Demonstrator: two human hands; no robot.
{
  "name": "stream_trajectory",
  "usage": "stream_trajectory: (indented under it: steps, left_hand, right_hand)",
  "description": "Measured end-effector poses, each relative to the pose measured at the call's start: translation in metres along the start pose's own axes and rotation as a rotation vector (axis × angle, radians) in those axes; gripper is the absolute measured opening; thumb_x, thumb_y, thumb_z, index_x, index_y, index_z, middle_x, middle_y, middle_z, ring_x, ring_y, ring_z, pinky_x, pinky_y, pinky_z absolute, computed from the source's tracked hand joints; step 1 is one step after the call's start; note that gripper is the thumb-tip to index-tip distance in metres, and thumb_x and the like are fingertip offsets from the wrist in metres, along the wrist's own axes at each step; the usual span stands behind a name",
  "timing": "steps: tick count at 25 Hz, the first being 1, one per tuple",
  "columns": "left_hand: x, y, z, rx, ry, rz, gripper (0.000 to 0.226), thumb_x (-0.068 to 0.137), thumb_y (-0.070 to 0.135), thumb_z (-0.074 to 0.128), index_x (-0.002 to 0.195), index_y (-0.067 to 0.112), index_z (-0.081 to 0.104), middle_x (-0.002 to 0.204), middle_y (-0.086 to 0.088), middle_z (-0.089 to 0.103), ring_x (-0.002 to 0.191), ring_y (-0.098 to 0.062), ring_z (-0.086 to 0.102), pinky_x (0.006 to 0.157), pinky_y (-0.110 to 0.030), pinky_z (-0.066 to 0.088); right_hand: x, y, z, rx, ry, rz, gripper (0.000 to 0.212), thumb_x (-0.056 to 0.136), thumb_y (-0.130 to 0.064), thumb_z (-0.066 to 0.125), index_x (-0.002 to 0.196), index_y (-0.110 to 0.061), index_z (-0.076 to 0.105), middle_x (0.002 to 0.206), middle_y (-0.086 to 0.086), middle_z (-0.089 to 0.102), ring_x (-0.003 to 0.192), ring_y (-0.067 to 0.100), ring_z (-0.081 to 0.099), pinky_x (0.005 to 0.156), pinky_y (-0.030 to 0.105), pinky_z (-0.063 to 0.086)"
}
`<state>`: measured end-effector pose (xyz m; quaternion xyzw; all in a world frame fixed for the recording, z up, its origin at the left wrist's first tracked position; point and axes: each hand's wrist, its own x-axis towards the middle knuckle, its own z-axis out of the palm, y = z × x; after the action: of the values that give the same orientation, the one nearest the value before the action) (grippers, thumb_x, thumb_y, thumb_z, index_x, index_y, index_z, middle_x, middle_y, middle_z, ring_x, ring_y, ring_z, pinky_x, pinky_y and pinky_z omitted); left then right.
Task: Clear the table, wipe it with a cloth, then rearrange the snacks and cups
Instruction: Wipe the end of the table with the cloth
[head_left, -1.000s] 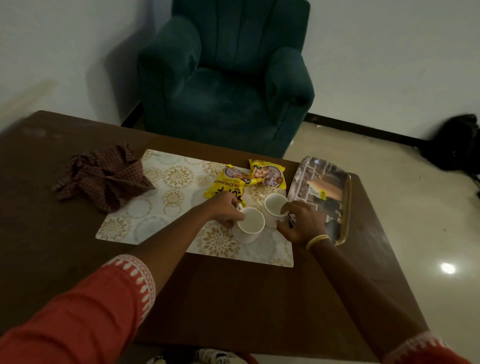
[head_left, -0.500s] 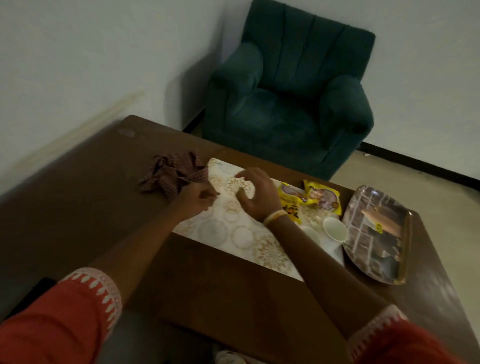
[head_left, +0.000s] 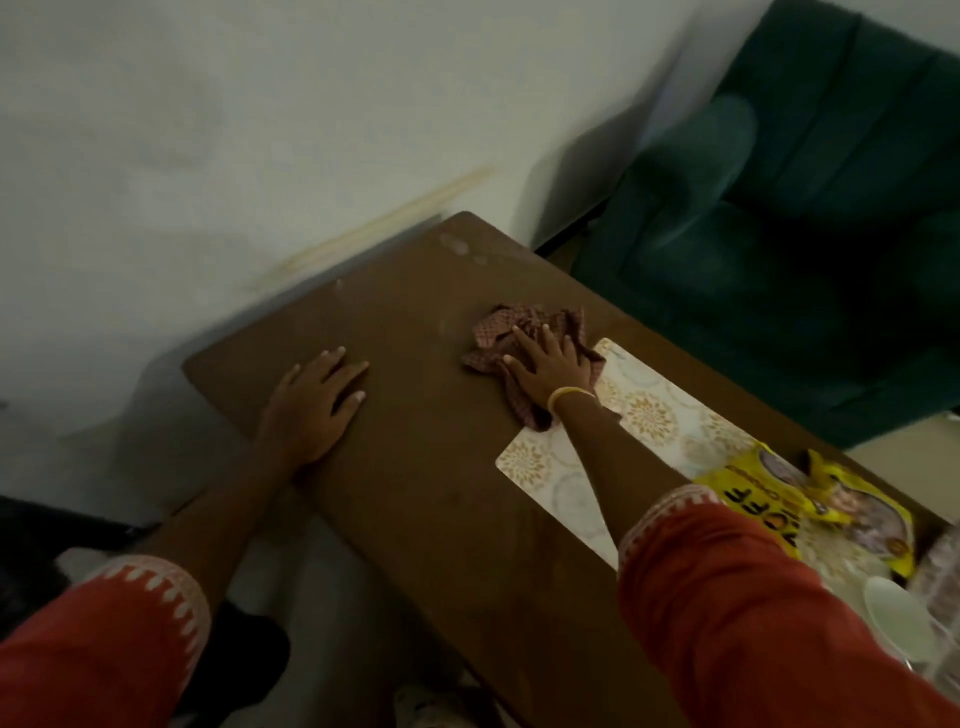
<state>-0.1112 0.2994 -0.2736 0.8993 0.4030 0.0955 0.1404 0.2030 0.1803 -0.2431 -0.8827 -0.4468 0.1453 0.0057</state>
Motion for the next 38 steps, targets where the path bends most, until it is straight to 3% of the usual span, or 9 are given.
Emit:
stream_trajectory:
  steps: [5, 10, 14, 18, 23, 26, 29, 33, 38]
  left_hand:
    - [0.0, -0.001, 0.005, 0.007, 0.111, -0.003, 0.044, 0.097, 0.043, 0.039, 0.14, 0.035, 0.044, 0.152, 0.001, 0.036, 0.142, -0.019, 0.031, 0.113, -0.044, 0.025]
    - [-0.002, -0.001, 0.006, -0.021, 0.118, 0.007, 0.043, 0.096, 0.029, 0.049, 0.139, 0.025, 0.048, 0.154, -0.001, 0.035, 0.143, -0.022, 0.031, 0.115, -0.043, 0.021]
    - [-0.004, 0.0, 0.003, -0.049, 0.089, 0.012, 0.044, 0.097, 0.033, 0.044, 0.142, 0.032, 0.043, 0.156, 0.0, 0.03, 0.145, -0.02, 0.025, 0.116, -0.043, 0.017]
    - [-0.007, -0.001, 0.004, -0.023, 0.089, 0.021, 0.045, 0.098, 0.034, 0.042, 0.142, 0.032, 0.042, 0.156, -0.001, 0.03, 0.145, -0.021, 0.025, 0.115, -0.044, 0.019]
    - [-0.008, -0.001, 0.007, 0.03, 0.079, 0.032, 0.045, 0.099, 0.037, 0.038, 0.143, 0.032, 0.039, 0.156, -0.002, 0.029, 0.145, -0.022, 0.025, 0.114, -0.046, 0.021]
    - [-0.008, -0.001, 0.005, 0.039, 0.063, 0.029, 0.045, 0.099, 0.038, 0.037, 0.143, 0.032, 0.039, 0.156, -0.003, 0.029, 0.145, -0.023, 0.025, 0.114, -0.047, 0.021]
    - [-0.007, -0.002, 0.005, 0.036, 0.06, 0.026, 0.045, 0.098, 0.036, 0.038, 0.143, 0.032, 0.039, 0.156, -0.003, 0.028, 0.145, -0.024, 0.024, 0.114, -0.048, 0.021]
    - [-0.006, -0.001, 0.004, 0.012, 0.06, 0.029, 0.044, 0.098, 0.036, 0.04, 0.142, 0.033, 0.04, 0.156, -0.002, 0.03, 0.145, -0.023, 0.026, 0.114, -0.047, 0.021]
    - [-0.007, -0.005, 0.002, -0.013, 0.061, 0.046, 0.043, 0.1, 0.037, 0.038, 0.142, 0.033, 0.042, 0.156, -0.002, 0.03, 0.145, -0.02, 0.025, 0.114, -0.045, 0.02]
  right_hand:
    - [0.014, -0.015, 0.007, -0.077, 0.123, -0.042, 0.064, 0.089, -0.073, 0.016, 0.148, -0.051, 0.002, 0.163, 0.002, 0.002, 0.147, 0.039, 0.006, 0.116, 0.06, 0.01]
    - [-0.114, -0.065, 0.049, -0.146, 0.1, -0.557, 0.065, 0.088, -0.073, 0.024, 0.147, -0.053, 0.006, 0.162, 0.0, 0.004, 0.146, 0.041, 0.004, 0.113, 0.065, 0.011]
    - [-0.189, -0.034, 0.062, -0.202, 0.042, -0.789, 0.065, 0.088, -0.074, 0.029, 0.146, -0.054, 0.009, 0.162, -0.005, 0.004, 0.148, 0.036, 0.004, 0.114, 0.059, 0.004]
    - [-0.117, -0.008, 0.043, -0.21, 0.149, -0.537, 0.073, 0.083, -0.082, 0.013, 0.147, -0.048, 0.021, 0.162, -0.005, 0.01, 0.148, 0.032, 0.01, 0.113, 0.06, 0.017]
    - [-0.101, -0.014, 0.042, -0.12, 0.162, -0.166, 0.067, 0.088, -0.074, 0.013, 0.149, -0.046, 0.013, 0.162, 0.003, 0.008, 0.147, 0.037, 0.006, 0.114, 0.062, 0.014]
    - [-0.189, -0.051, 0.076, -0.099, 0.187, -0.23, 0.064, 0.09, -0.07, 0.015, 0.149, -0.045, 0.013, 0.162, 0.006, 0.006, 0.146, 0.041, 0.003, 0.113, 0.065, 0.009]
    - [-0.25, -0.075, 0.103, -0.075, 0.241, -0.269, 0.061, 0.091, -0.067, 0.022, 0.146, -0.039, 0.031, 0.16, 0.012, 0.015, 0.144, 0.048, 0.01, 0.109, 0.067, 0.013]
    - [-0.231, -0.126, 0.118, -0.182, 0.321, -0.257, 0.067, 0.088, -0.061, 0.036, 0.146, -0.028, 0.033, 0.15, 0.029, 0.031, 0.131, 0.058, 0.032, 0.098, 0.072, 0.03]
    - [-0.207, -0.157, 0.125, -0.232, 0.333, -0.376, 0.069, 0.088, -0.051, 0.054, 0.146, -0.021, 0.033, 0.15, 0.03, 0.03, 0.131, 0.057, 0.032, 0.1, 0.069, 0.034]
